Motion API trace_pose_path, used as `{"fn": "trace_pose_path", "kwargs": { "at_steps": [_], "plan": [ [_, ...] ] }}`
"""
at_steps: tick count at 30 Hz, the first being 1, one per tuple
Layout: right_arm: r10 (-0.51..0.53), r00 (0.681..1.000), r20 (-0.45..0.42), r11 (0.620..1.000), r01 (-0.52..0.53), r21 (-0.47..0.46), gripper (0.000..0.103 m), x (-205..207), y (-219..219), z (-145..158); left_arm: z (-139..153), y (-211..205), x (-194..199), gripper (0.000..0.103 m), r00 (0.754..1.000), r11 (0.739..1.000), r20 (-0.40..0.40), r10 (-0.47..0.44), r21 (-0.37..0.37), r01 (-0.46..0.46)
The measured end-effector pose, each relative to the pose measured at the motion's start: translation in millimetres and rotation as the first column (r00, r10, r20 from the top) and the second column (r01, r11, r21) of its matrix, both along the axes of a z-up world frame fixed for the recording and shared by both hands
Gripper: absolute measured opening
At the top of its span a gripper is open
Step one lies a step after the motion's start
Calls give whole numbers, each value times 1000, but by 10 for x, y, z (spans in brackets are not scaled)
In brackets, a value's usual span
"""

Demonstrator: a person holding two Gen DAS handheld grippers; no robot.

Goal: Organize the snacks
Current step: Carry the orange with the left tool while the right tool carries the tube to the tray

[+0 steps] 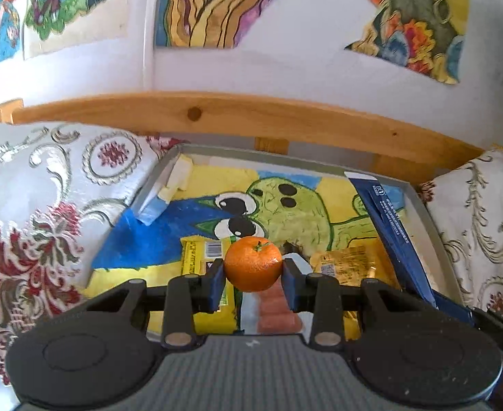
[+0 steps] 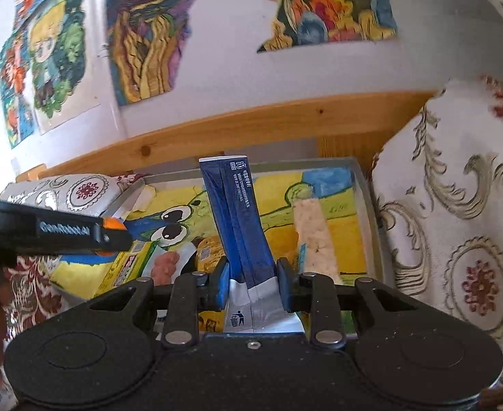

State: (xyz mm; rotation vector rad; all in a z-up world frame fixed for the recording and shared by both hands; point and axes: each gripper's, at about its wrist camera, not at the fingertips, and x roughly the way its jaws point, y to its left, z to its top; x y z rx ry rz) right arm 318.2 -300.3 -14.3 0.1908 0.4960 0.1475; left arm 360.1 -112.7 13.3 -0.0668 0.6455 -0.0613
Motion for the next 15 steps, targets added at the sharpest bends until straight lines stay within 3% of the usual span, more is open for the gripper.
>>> {"fn": "trace_pose_path", "kwargs": {
  "at_steps": [7,15],
  "plan": [
    [-20,998,-54,999,21,24,30,215,-31,-73,-182,-27,203,38,999,1000,-49,11,6,-11],
    [-26,997,-70,999,29,36,31,299,-32,-114,-253,-67,226,39,999,1000,-52,-4,12,5]
  ]
}}
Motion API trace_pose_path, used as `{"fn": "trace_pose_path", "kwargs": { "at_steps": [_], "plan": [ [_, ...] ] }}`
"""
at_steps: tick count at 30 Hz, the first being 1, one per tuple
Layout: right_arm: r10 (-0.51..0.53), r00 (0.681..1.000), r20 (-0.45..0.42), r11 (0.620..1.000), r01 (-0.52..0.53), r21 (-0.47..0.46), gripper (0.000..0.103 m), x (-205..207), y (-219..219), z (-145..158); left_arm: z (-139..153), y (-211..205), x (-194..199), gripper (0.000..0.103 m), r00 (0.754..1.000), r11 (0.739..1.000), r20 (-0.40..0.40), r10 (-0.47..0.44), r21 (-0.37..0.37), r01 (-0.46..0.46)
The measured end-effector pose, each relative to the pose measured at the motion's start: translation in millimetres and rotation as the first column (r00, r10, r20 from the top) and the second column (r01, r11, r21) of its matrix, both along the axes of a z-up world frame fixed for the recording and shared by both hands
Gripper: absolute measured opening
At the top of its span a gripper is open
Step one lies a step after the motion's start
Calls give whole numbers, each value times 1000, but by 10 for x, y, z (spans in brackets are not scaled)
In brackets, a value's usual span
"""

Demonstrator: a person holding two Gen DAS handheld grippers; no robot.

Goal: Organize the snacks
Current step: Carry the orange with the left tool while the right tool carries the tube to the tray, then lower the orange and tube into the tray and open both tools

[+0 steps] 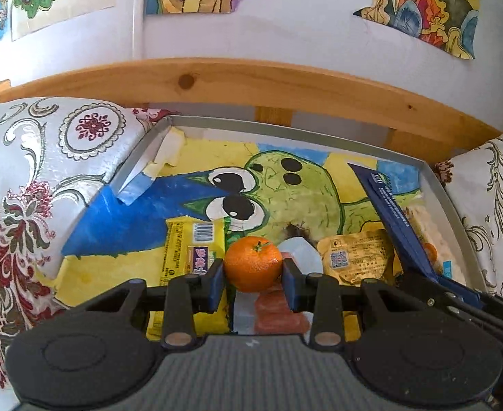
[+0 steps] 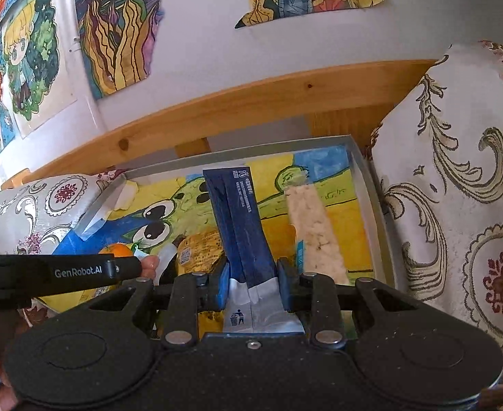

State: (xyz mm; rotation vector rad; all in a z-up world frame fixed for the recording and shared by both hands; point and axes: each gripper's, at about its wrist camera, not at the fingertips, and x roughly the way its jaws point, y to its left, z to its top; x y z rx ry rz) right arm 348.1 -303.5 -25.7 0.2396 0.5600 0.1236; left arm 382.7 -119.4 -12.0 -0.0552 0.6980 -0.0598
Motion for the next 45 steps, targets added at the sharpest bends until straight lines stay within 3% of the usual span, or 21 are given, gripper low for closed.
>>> {"fn": "trace_pose_path", "kwargs": {
  "at_steps": [11,19,24,31,36,38,45],
  "plan": [
    [-10,1000,5,1000,10,6,34,15,-1,23,18,8,11,42,1000,1000,1,5,13,-5],
    [-9,1000,13,1000,9,-2,39,-2,9,50,20,8,-29,55,1000,1000,5,20,15,-20],
    [-14,999,36,1000,15,-18,46,-54,14,98,64,23,-122,75,999,999,27,45,29,-45],
    [-29,996,89,999,32,-31,59,-188,-39,227,216,99,-287,88,996,997,62,68,42,-70],
    [-32,991,133,999,36,-30,80,-367,-67,333,359,159,-476,101,990,993,98,100,54,-105],
    [-40,988,152,999,45,-26,87,-466,-79,367,400,187,-563,102,987,991,113,116,57,-123],
    [-4,981,195,998,16,-59,97,-797,-66,418,452,316,-928,102,978,986,132,159,25,-163]
  ]
}}
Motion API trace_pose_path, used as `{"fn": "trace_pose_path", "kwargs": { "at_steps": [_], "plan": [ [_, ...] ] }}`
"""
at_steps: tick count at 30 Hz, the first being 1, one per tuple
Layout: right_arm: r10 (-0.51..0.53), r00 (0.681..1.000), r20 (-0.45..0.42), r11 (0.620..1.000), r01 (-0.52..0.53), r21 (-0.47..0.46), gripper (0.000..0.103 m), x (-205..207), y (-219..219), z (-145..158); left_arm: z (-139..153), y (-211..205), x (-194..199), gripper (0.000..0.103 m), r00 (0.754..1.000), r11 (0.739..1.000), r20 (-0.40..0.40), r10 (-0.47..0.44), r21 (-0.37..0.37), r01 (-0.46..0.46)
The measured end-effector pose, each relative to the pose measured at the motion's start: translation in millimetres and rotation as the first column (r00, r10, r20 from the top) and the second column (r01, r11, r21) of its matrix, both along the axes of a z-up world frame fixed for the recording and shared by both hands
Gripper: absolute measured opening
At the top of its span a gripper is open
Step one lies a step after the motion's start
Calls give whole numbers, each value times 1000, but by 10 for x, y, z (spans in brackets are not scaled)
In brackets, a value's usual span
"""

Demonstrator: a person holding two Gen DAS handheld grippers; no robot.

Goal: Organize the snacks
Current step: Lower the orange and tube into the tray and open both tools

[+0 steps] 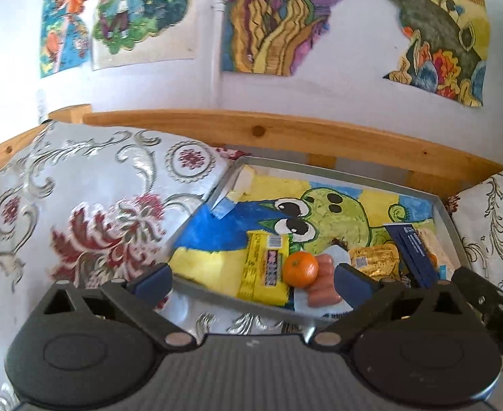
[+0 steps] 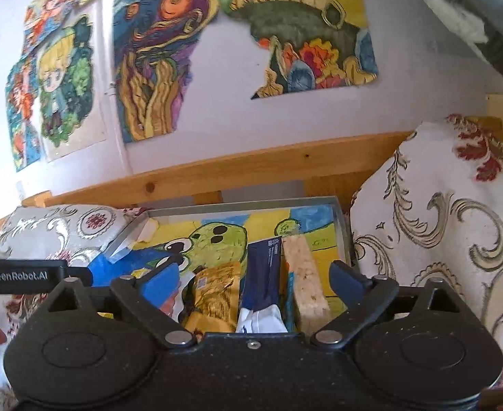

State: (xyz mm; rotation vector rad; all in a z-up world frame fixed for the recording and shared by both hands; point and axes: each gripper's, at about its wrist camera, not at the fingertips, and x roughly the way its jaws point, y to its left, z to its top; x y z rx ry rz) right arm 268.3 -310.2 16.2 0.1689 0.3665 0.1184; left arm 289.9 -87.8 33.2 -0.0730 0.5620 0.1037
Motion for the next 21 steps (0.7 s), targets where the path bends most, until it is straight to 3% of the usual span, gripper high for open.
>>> {"fn": "trace_pose_path", "kwargs": {
  "at_steps": [4,11,21],
  "plan": [
    [22,999,41,999,-21,-26,102,-232,54,64,17,91,-219,102,1000,1000,9,12,-24,-12],
    [41,997,72,997,-36,-75,102,-686,166,128,42,239,-672,102,998,1000,63,25,-21,-23],
    [31,999,17,996,-30,-80,102,-1148,217,117,18,432,-1293,102,993,1000,114,5,3,-6]
  ]
}}
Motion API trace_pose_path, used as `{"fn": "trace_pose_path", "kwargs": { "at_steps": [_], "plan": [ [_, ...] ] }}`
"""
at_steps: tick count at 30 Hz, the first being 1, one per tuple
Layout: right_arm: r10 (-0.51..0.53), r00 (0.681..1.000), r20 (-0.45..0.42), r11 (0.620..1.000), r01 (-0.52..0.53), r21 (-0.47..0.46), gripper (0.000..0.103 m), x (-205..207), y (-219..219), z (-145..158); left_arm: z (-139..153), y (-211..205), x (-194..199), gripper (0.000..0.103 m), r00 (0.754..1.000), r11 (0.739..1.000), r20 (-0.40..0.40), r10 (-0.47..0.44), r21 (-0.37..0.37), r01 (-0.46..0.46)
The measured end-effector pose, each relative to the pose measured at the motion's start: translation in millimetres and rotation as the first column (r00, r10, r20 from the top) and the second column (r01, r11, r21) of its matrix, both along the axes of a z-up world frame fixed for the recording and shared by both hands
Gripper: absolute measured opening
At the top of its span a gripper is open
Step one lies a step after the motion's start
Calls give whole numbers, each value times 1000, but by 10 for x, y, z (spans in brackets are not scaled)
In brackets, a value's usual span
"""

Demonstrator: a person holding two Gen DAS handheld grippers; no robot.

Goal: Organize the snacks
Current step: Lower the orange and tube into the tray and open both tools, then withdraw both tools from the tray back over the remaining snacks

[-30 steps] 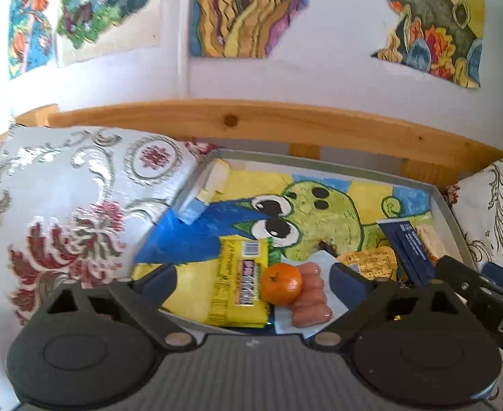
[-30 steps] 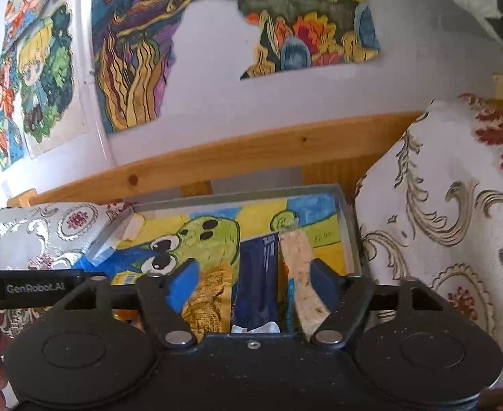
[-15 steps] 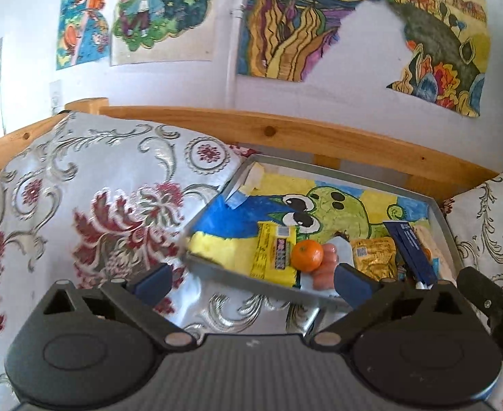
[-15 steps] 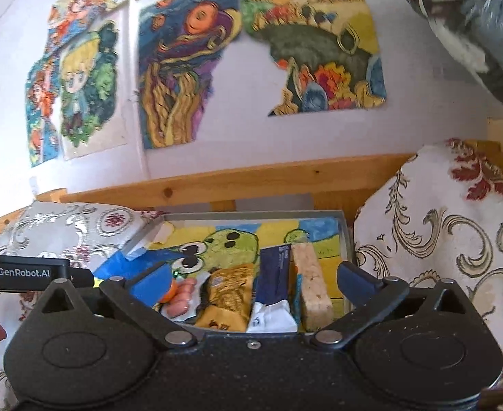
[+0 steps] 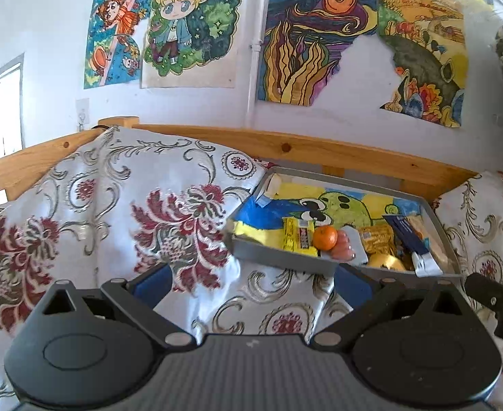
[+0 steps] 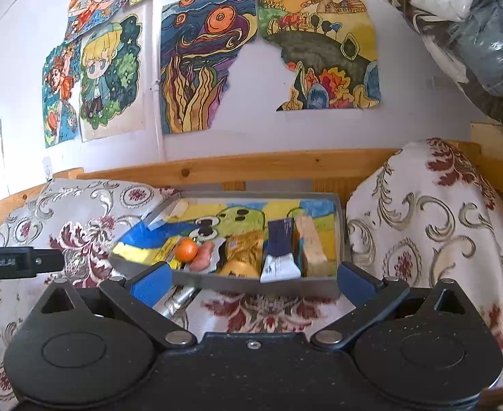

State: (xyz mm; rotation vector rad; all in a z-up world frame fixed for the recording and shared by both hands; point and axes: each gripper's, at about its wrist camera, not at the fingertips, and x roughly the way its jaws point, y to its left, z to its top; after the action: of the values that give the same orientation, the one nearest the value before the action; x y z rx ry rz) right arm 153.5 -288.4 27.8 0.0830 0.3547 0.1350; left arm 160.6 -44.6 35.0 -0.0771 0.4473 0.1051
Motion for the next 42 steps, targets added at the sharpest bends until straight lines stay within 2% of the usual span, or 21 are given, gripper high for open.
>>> {"fn": "trace_pose_path", "kwargs": {
  "at_steps": [17,29,36,42],
  "plan": [
    [52,996,-73,997,-56,-54,102,-705,332,-34,-208,284,-622,102,1000,999,-30,-4,-33,3],
    [94,982,-162,989,-111,-99,102,-857,613,-151,-471,552,-880,102,995,1000,-98,-13,-30,11],
    [101,972,-210,983,-131,-132,102,-858,730,-238,-661,759,-973,102,990,993,-134,37,-102,-51],
    [110,964,-241,971,-156,-180,102,-839,833,-293,-679,839,-1038,102,987,981,-147,65,-169,-90]
  ]
}}
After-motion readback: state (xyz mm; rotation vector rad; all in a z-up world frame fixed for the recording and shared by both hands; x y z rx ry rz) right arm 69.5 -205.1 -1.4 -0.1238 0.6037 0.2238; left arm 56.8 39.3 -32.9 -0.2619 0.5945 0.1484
